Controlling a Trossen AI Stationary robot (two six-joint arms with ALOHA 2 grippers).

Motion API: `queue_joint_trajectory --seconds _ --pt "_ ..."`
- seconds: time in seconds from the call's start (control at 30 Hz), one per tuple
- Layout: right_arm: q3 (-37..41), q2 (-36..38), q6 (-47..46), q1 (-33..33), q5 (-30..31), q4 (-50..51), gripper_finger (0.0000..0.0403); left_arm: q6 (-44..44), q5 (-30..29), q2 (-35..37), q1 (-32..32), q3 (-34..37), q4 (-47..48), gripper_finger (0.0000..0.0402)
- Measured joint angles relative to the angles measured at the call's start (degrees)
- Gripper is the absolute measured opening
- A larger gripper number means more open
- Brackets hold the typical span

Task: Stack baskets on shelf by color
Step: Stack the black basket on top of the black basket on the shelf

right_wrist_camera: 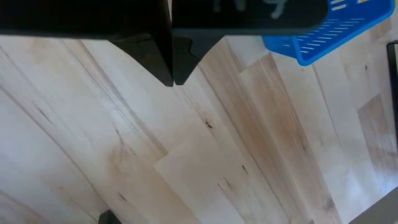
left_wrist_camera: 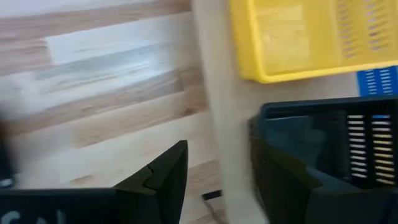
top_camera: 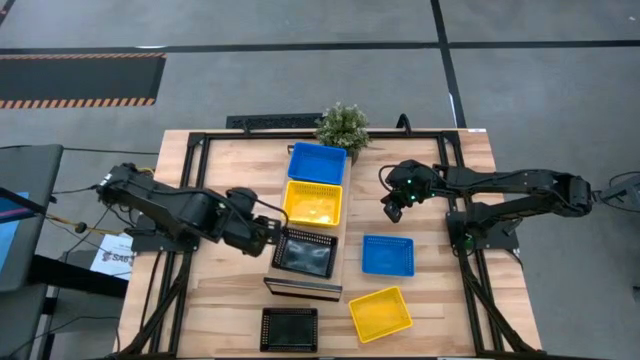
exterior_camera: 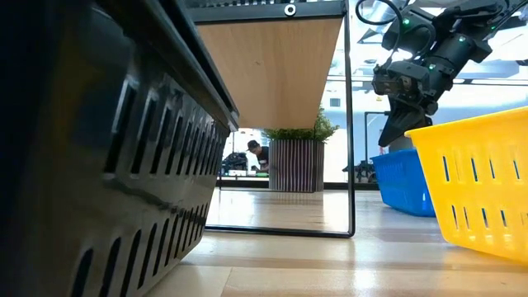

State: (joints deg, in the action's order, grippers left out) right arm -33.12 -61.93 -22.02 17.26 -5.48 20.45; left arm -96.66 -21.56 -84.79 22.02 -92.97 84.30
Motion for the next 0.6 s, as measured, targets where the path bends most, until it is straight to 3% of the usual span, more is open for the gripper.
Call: queue_joint_trajectory --seconds 0.17,0.27,0.47,0.6 --pt "0.0 0.0 0.0 0.0 0.0 -0.13 0.0007 0.8 2.15 1.44 0.04 -0.01 3.46 0.0163" --pt "0.0 0.0 0.0 0.0 -0.01 -0.11 0.0007 6.73 6.49 1.83 1.0 -0.01 4.42 0.0163" --pt "0.0 0.0 0.04 0.0 -0.01 -0.06 0.0007 12.15 7.82 3.7 6.24 0.8 5.79 0.0163" --pt "0.0 0.0 0.09 0.0 0.0 -0.09 0.0007 9.84 10.27 4.23 9.68 3.69 5.69 0.0163"
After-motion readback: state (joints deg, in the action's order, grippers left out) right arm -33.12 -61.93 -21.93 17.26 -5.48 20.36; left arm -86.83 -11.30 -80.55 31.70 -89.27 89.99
